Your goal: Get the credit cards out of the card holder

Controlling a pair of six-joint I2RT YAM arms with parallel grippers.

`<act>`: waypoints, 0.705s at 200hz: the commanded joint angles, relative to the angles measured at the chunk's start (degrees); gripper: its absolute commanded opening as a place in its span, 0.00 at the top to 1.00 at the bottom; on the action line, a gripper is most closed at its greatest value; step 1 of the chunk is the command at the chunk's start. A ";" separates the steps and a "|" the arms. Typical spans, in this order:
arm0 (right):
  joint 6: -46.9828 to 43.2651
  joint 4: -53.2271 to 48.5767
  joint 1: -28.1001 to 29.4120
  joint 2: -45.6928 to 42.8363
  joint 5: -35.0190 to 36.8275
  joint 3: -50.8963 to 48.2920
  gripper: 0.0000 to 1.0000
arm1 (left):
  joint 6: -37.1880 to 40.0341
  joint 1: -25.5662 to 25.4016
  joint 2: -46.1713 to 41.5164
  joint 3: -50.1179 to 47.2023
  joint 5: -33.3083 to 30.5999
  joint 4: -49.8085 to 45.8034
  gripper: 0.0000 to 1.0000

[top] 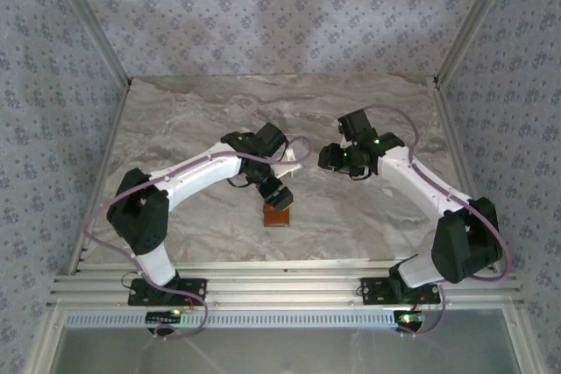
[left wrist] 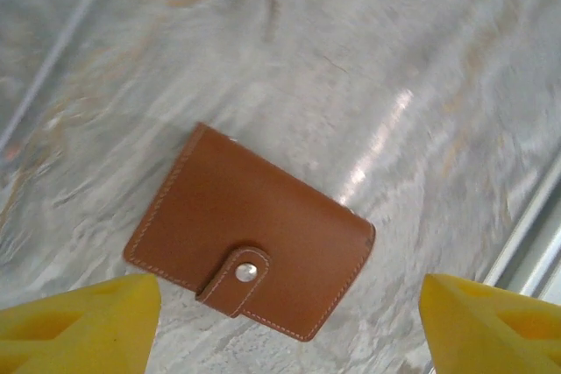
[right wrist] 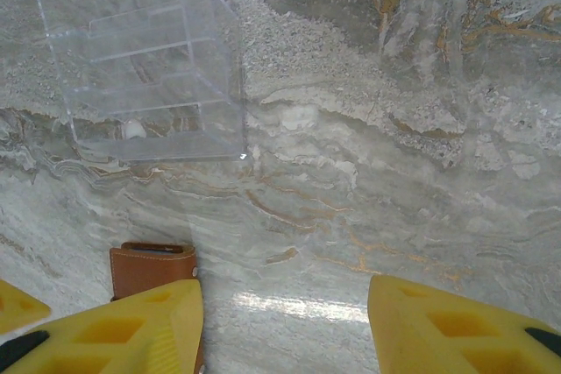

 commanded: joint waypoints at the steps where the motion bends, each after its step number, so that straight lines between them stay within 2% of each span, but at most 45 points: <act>1: -0.81 -0.74 -0.36 -1.51 -1.05 -0.55 0.46 | 19.78 3.40 -2.13 -3.31 9.47 1.13 0.27; 15: -1.02 -0.99 -0.47 -1.72 -1.05 -0.82 0.46 | 23.28 5.44 -2.25 -3.85 12.94 1.63 0.31; 34: -0.86 -1.06 -0.63 -2.12 -1.39 -1.60 0.46 | 25.68 6.81 -1.54 -4.49 13.07 2.95 0.33; 76: -0.99 0.38 -1.45 -2.14 -2.15 -3.79 0.46 | 27.88 5.71 1.39 -7.33 7.93 6.38 0.45; 92: -1.13 1.17 -1.71 -2.13 -2.35 -4.64 0.46 | 28.34 4.43 2.65 -8.49 4.69 6.82 0.53; 111: -1.11 1.31 -2.23 -1.88 -2.75 -5.37 0.46 | 28.39 3.83 3.48 -10.10 2.21 7.30 0.54; 141: -1.42 1.38 -2.84 -1.76 -3.15 -6.26 0.46 | 29.54 2.44 2.14 -13.85 -1.50 14.07 0.58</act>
